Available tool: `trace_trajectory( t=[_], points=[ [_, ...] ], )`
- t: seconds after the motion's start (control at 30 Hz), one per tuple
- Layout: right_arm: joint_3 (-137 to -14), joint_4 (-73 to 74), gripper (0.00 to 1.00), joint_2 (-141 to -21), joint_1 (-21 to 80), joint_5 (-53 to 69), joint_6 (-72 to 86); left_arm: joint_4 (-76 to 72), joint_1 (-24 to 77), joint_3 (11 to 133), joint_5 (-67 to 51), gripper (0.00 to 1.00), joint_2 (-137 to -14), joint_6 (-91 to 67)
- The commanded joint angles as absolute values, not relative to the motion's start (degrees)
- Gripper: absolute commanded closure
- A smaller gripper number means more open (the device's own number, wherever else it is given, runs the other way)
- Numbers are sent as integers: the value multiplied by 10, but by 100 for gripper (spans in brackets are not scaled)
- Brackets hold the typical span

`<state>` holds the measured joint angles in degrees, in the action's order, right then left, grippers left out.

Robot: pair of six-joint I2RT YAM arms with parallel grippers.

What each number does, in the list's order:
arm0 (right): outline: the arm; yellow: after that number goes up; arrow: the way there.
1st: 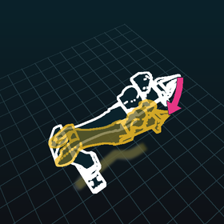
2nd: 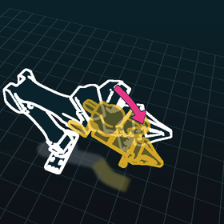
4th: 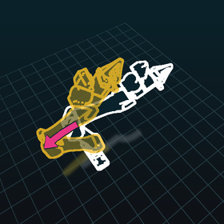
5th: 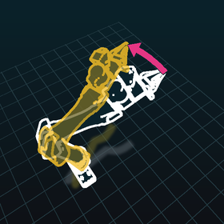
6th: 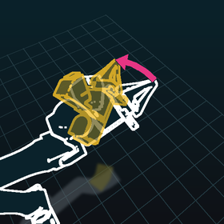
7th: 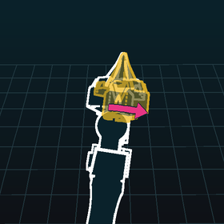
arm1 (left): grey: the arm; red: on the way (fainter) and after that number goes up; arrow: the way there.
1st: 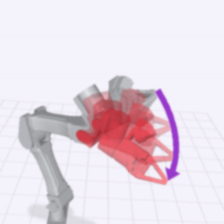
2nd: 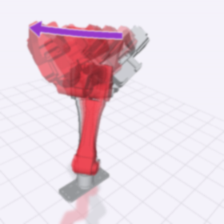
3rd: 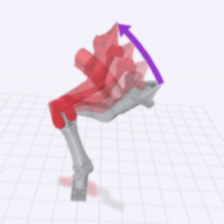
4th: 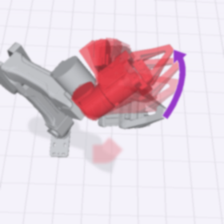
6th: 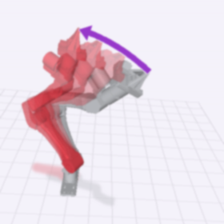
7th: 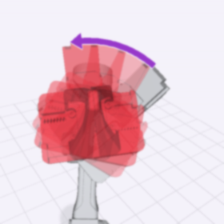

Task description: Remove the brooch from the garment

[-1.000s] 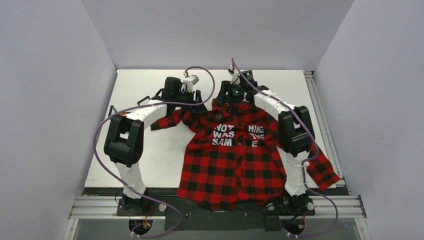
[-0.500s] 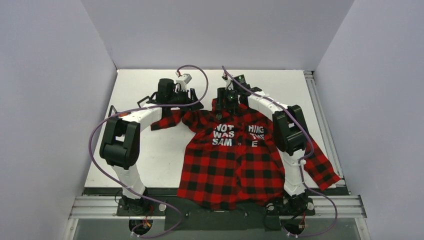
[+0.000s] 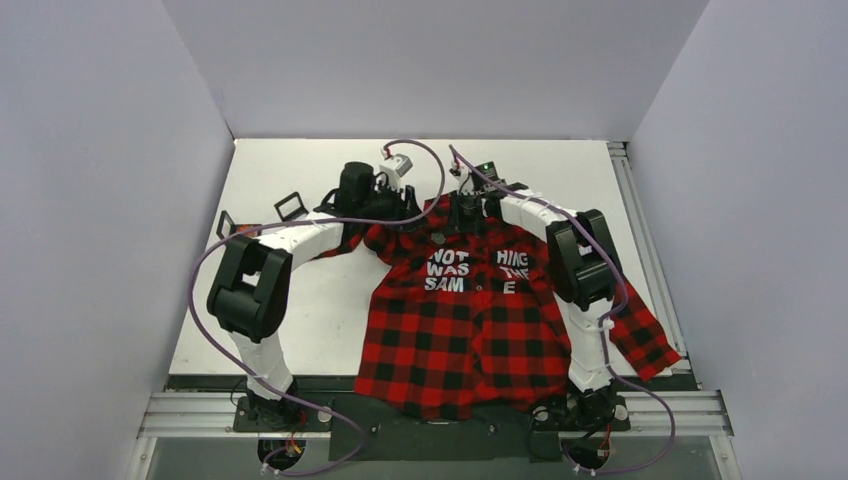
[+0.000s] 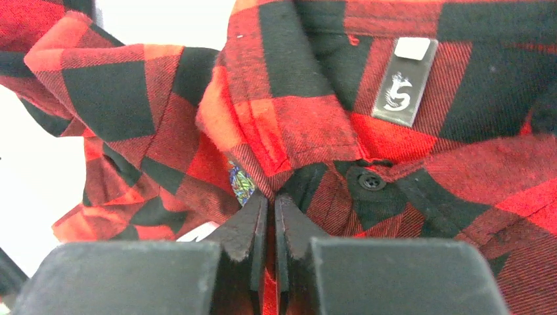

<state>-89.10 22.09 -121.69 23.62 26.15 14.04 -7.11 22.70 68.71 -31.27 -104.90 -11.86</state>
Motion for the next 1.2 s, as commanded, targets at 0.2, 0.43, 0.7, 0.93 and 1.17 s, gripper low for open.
trace_trajectory(
  t=[0.2,0.43,0.7,0.93,1.17],
  points=[
    [-715,-61,100,-1131,150,490,376,-136,291,678,-268,54,-1050,-46],
    [-630,-329,100,-1129,131,532,599,-125,313,696,-248,52,-1067,-26],
    [-598,-456,100,-1144,125,546,711,-114,319,710,-244,49,-1088,-26],
    [-584,-490,100,-1149,126,550,743,-116,320,721,-232,46,-1102,-33],
    [-580,-498,100,-1153,129,555,748,-119,319,732,-228,49,-1105,-38]
  ],
)
